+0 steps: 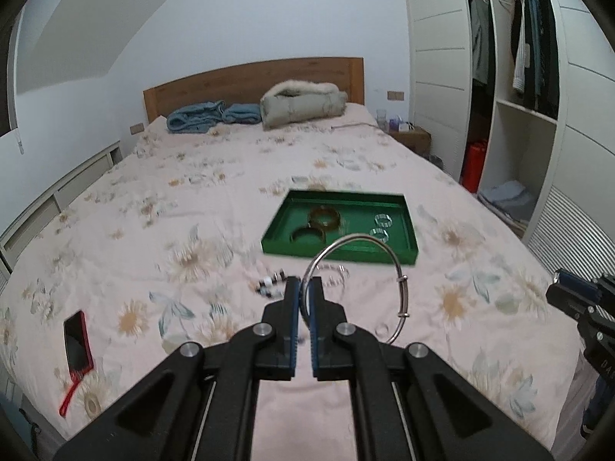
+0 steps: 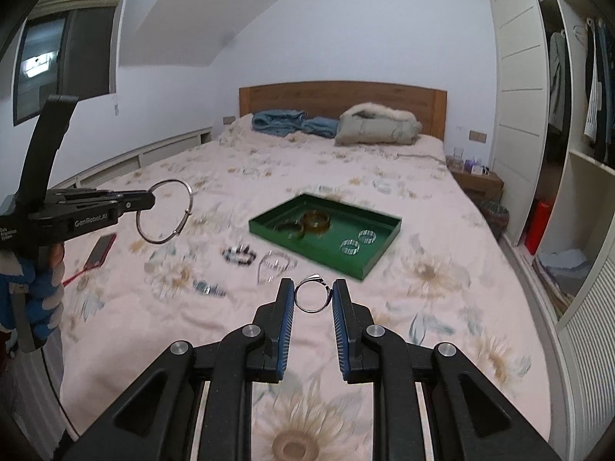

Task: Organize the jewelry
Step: 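Lift and carry the bangle and ring over the green tray with both tools, then open the left tool dropping the bangle while the right tool releases the ring into the tray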

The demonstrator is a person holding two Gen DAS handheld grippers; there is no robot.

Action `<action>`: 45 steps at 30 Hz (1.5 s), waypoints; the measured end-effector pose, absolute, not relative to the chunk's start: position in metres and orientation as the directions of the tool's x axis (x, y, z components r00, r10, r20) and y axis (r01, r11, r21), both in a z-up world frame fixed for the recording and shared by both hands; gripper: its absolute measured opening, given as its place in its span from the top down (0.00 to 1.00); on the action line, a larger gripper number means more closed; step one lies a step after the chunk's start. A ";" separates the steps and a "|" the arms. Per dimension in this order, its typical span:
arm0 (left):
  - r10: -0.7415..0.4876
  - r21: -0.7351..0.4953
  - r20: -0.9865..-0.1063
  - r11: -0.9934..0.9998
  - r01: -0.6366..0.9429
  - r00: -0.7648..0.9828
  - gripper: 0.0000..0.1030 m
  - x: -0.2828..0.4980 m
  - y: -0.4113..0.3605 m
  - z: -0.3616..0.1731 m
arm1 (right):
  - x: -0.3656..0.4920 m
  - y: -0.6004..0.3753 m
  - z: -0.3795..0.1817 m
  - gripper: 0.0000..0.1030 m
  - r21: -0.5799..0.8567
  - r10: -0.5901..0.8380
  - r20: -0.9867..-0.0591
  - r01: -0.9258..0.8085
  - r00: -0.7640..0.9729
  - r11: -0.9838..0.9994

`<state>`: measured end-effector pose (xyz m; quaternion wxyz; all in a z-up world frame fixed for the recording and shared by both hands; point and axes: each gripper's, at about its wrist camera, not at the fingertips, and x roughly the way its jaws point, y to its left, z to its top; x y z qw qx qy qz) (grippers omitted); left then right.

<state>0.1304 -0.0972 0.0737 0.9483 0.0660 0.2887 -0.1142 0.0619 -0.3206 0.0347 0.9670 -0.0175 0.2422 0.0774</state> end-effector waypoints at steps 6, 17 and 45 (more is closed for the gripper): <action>-0.175 0.061 -0.551 0.967 0.248 0.816 0.96 0.175 -0.103 0.091 | 0.111 -0.328 0.064 0.81 -0.010 0.130 -0.437 -0.150 0.890 0.989; -0.164 0.091 -0.627 0.956 0.281 0.761 0.96 0.284 -0.153 0.042 | 0.238 -0.355 0.027 0.81 0.052 0.131 -0.500 -0.121 0.856 0.991; -0.097 0.122 -0.832 0.929 0.350 0.547 0.96 0.425 -0.233 -0.118 | 0.401 -0.345 -0.122 0.80 -0.041 0.126 -0.751 -0.236 0.648 0.971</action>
